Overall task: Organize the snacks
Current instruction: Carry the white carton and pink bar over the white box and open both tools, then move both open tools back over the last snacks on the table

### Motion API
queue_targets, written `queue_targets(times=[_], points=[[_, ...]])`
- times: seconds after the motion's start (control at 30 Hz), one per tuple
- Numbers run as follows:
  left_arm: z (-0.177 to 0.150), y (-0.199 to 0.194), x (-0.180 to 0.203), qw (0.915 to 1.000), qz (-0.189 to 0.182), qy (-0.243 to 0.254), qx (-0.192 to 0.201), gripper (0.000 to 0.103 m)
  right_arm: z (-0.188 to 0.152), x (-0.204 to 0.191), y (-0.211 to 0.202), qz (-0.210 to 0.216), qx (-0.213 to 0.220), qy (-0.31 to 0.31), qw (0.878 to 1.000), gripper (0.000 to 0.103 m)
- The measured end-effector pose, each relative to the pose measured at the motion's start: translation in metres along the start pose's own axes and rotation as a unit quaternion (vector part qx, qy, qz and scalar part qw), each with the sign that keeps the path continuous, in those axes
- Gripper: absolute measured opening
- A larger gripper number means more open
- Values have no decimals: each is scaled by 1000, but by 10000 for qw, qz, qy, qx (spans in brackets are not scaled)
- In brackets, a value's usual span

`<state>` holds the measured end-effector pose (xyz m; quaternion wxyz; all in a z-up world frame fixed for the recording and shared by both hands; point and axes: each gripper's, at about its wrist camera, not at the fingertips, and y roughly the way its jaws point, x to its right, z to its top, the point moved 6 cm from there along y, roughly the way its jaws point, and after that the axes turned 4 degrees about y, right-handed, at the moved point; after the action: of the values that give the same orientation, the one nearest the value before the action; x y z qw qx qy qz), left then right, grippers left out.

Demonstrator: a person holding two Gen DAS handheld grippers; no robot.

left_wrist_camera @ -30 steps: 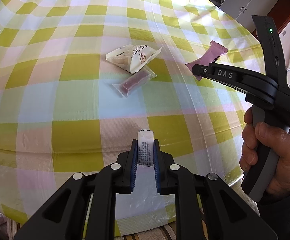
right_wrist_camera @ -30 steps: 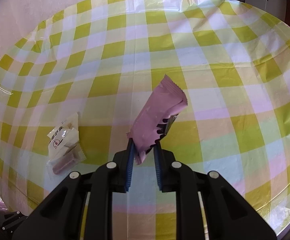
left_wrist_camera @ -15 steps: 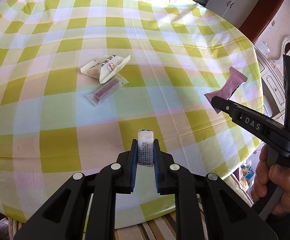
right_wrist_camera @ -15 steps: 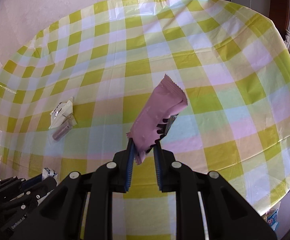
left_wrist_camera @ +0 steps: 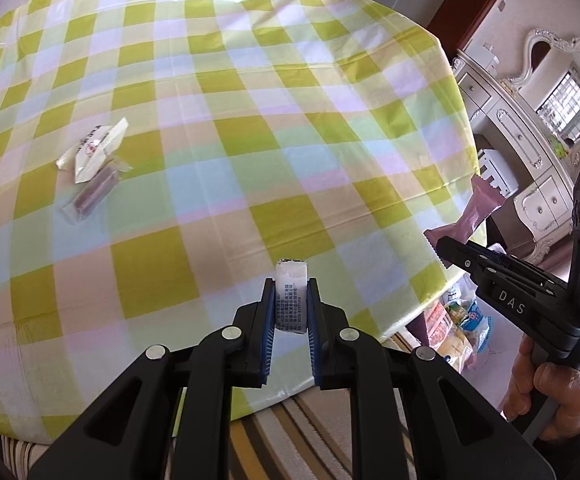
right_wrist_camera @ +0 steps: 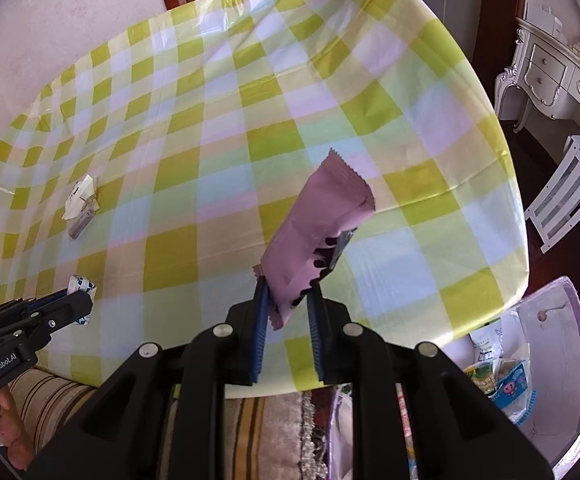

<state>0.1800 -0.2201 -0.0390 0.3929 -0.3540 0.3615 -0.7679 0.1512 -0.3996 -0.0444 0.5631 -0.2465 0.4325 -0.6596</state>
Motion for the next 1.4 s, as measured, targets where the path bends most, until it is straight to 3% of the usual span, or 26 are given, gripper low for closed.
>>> queue_targets(times=[0.27,0.53,0.93,1.0,1.1,1.23,1.4], points=[[0,21,73,9970,-376,634,-243,14,-22,70,-20,-340,15,467,9983,19],[-10,45,141,9879,-781,1191,-611,14,-45,127,-24,-543,-60,924,9942,19],[-28,72,192,9756,-1043,1573,-1122,15,-73,182,-20,-999,-206,1387,9851,21],[-29,75,193,9753,-1045,1561,-1163,16,-75,187,-19,-1099,-209,1399,9838,27],[-29,78,192,9766,-1000,1489,-1188,32,-78,192,-19,-1196,-213,1423,9823,44],[-28,78,189,9782,-988,1409,-1163,44,-77,193,-20,-1222,-186,1429,9820,53],[-25,75,184,9801,-952,1354,-1093,48,-76,192,-20,-1222,-194,1416,9822,62]])
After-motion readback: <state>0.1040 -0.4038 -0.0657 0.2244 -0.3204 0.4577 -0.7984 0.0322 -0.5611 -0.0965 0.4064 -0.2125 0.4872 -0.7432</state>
